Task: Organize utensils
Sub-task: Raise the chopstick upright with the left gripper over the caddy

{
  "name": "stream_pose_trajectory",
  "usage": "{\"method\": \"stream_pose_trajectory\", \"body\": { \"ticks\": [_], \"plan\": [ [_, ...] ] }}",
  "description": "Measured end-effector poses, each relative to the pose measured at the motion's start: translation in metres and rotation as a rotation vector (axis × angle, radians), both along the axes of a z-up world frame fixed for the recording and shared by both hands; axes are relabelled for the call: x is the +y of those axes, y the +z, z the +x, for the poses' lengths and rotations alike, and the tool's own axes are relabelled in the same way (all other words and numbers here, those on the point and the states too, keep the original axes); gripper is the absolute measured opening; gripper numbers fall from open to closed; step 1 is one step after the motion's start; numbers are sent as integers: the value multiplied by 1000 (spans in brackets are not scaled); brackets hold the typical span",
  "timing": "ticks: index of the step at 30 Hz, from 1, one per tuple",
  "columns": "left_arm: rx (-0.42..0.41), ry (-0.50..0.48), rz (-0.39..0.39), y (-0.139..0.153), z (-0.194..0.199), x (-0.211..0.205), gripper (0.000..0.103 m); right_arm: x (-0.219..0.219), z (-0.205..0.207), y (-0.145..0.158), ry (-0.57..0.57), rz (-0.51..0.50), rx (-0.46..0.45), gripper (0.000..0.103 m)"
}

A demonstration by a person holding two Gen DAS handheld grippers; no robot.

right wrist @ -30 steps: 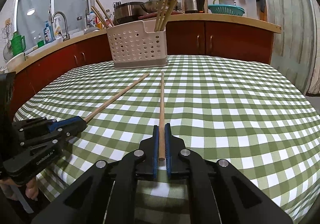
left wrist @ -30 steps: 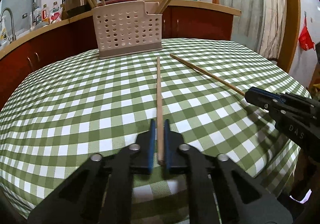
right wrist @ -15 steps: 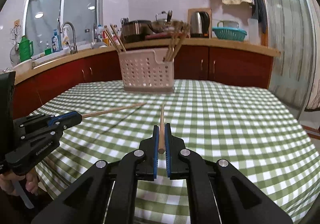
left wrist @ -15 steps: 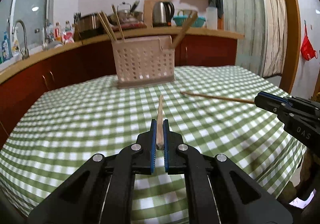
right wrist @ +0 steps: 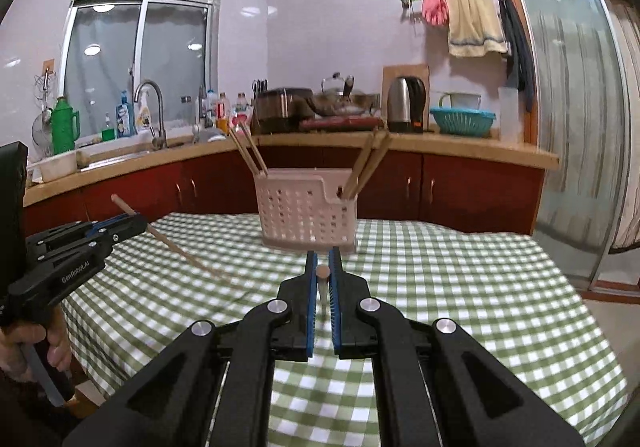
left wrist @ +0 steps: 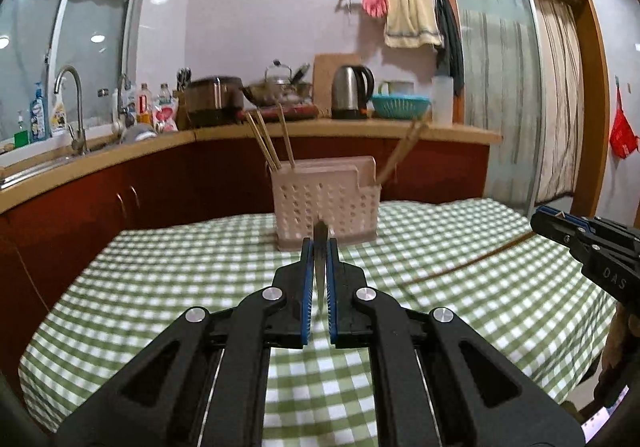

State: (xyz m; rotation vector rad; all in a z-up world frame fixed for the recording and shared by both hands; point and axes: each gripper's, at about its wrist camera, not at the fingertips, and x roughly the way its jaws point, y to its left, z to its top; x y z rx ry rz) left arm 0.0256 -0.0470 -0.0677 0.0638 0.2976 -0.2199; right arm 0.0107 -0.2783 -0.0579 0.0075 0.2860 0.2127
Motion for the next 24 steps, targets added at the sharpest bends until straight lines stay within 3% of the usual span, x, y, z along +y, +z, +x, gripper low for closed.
{"method": "stream_pose_trajectory", "body": {
  "ticks": [10, 24],
  "plan": [
    [26, 15, -53, 25, 22, 20, 7, 7, 21, 22, 12, -15, -27, 6],
    [3, 40, -39, 30, 63, 27, 7, 20, 72, 41, 30, -9, -44, 6]
  ]
}}
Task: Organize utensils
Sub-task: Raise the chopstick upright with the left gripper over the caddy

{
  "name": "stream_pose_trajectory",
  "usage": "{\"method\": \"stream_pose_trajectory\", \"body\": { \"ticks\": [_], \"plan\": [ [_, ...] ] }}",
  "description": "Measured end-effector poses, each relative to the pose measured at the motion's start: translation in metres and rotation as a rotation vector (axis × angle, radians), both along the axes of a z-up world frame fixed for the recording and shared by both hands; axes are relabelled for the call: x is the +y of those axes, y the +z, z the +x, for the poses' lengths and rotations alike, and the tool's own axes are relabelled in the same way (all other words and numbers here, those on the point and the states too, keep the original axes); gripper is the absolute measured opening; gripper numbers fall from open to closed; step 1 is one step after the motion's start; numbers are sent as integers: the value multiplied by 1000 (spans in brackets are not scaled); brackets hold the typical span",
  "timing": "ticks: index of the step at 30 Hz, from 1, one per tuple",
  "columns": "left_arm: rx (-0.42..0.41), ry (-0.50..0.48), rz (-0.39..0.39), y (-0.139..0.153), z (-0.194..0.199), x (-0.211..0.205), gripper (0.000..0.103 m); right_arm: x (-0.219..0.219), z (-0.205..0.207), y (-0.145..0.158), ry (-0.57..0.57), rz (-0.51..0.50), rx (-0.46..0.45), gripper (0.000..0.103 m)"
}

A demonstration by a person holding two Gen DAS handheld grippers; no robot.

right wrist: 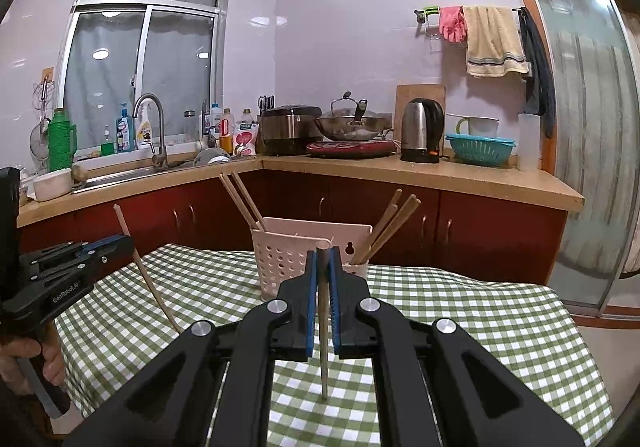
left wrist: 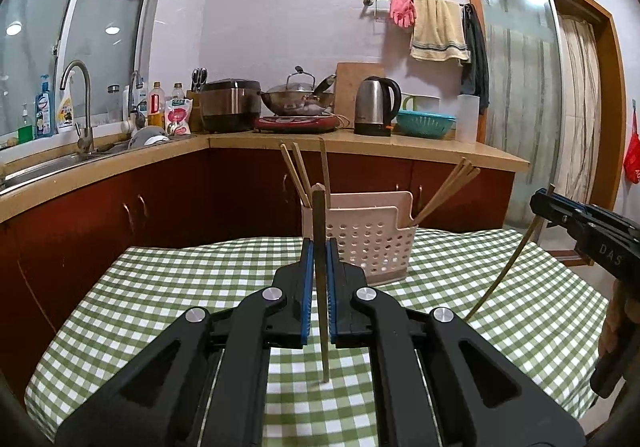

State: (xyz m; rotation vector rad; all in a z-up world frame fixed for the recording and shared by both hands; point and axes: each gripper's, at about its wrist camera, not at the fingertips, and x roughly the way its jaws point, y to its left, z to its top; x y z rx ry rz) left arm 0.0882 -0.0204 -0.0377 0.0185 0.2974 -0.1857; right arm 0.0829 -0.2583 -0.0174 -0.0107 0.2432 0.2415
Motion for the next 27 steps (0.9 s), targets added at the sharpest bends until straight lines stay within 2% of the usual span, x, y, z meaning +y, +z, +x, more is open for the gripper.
{"method": "stream_pose_trajectory", "body": {
  "ticks": [17, 27],
  "plan": [
    [8, -23, -20, 8, 22, 7, 7, 2, 12, 7, 0, 10, 2, 6],
    [-65, -86, -51, 45, 29, -4, 7, 0, 16, 34, 22, 23, -73, 6]
  ]
}}
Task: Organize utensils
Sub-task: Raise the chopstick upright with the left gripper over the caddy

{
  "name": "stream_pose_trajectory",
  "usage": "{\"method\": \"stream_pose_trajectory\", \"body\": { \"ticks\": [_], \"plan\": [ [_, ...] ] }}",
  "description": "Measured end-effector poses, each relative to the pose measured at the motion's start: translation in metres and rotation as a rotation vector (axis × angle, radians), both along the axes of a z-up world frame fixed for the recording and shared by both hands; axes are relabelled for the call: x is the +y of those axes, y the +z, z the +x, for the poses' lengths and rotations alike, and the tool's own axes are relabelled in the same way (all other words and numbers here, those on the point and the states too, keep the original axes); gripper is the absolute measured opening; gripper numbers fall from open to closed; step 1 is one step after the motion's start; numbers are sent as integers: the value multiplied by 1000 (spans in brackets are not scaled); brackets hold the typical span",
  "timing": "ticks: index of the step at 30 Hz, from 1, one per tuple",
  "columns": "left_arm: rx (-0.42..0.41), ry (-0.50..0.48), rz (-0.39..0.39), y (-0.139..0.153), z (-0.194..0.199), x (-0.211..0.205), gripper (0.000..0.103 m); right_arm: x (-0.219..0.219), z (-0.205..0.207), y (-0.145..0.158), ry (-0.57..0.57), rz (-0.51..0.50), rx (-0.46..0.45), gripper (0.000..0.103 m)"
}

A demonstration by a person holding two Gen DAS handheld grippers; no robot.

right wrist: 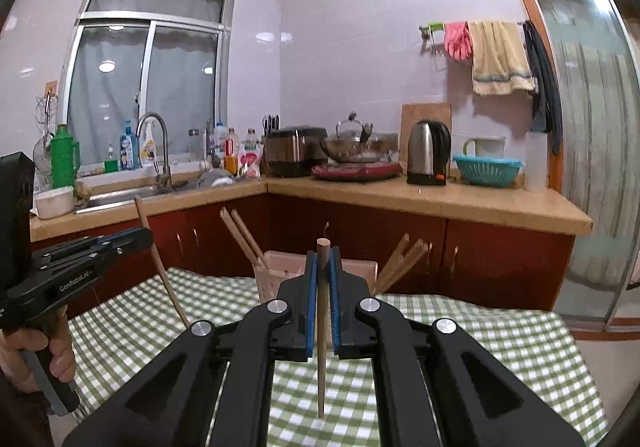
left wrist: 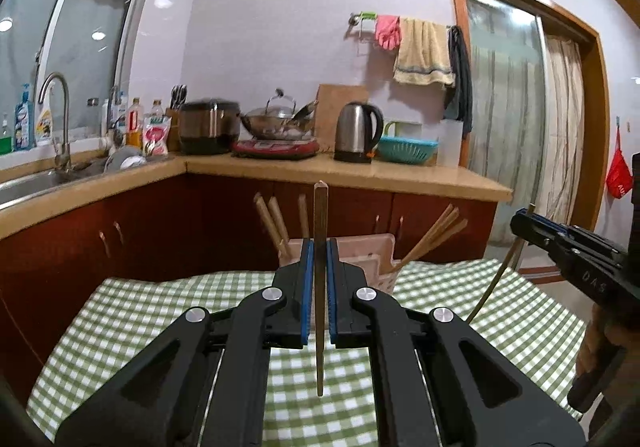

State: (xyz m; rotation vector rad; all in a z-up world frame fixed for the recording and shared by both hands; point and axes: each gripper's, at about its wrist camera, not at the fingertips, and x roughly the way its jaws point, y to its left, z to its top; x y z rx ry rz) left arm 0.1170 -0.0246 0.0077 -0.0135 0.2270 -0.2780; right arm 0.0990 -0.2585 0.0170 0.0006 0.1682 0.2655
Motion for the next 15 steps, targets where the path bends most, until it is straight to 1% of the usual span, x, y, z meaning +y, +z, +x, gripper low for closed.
{"method": "stream_pose_trajectory", "body": {
  "ticks": [2, 10, 15],
  "plan": [
    [-23, -10, 1, 10, 3, -4, 7, 0, 2, 10, 5, -2, -28, 6],
    [-163, -27, -11, 56, 20, -22, 7, 0, 20, 53, 20, 7, -160, 6],
    [-203, -25, -18, 73, 46, -33, 7, 0, 45, 74, 32, 28, -217, 6]
  ]
}}
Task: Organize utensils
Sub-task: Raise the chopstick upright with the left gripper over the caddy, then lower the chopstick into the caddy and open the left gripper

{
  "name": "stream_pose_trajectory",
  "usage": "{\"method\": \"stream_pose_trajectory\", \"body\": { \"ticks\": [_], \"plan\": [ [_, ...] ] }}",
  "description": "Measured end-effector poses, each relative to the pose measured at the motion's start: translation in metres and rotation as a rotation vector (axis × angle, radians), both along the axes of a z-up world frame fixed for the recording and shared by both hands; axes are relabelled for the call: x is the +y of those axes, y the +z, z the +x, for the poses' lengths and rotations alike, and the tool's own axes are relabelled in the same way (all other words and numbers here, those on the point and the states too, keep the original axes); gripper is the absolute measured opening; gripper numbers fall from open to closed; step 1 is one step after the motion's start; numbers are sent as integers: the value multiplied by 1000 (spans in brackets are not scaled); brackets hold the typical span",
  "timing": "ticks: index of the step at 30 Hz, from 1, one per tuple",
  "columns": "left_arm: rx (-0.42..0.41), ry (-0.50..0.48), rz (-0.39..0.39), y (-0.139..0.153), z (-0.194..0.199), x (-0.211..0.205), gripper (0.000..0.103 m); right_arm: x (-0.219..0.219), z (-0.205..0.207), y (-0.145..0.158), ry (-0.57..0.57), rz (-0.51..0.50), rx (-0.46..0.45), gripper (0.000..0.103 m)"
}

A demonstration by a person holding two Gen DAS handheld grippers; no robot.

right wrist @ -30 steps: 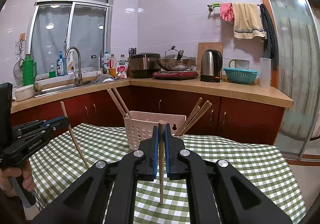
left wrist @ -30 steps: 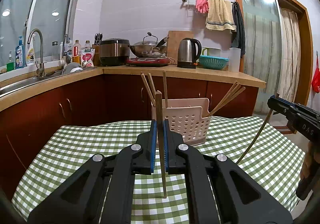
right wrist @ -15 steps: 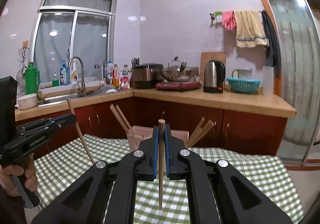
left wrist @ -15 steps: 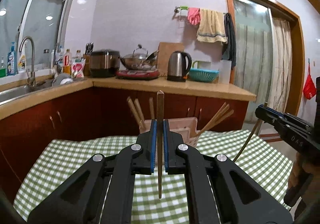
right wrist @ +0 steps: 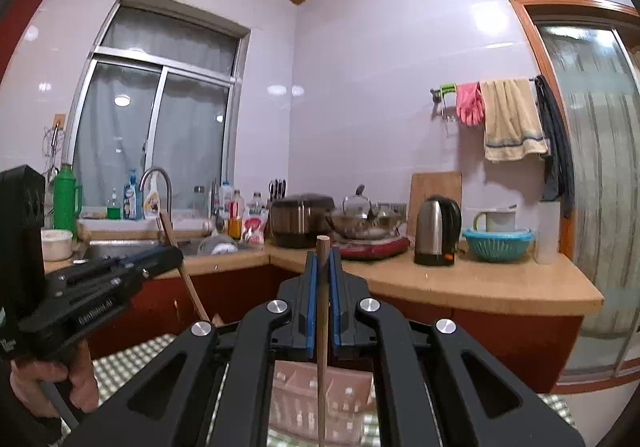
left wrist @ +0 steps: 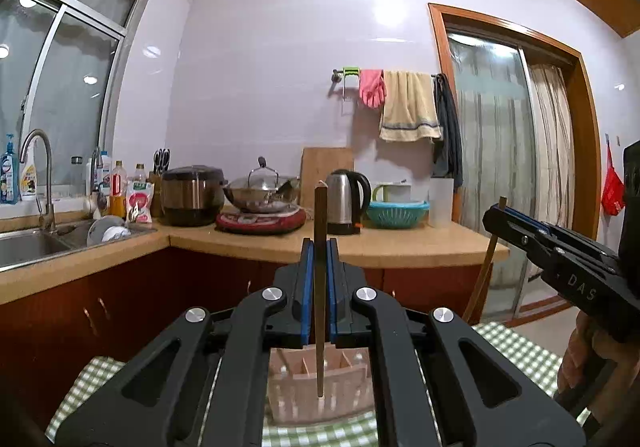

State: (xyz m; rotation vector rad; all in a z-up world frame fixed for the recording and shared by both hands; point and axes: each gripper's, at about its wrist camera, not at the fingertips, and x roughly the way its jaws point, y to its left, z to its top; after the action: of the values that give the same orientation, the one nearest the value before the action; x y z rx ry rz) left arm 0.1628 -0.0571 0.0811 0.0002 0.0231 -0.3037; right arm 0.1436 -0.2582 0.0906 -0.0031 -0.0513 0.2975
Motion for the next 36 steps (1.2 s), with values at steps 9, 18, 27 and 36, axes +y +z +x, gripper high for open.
{"method": "stream_pose_trajectory", "body": {
  "ticks": [9, 18, 27, 36],
  "plan": [
    [-9, 40, -7, 2, 52, -4, 7, 6, 55, -1, -12, 18, -21, 6],
    [31, 81, 9, -22, 88, -3, 7, 11, 97, -27, -43, 24, 21, 6],
    [108, 93, 20, -54, 111, 1, 7, 13, 114, -51, -54, 21, 90, 6],
    [156, 103, 30, -69, 124, 4, 7, 18, 124, -62, -68, -4, 135, 6]
  ]
}}
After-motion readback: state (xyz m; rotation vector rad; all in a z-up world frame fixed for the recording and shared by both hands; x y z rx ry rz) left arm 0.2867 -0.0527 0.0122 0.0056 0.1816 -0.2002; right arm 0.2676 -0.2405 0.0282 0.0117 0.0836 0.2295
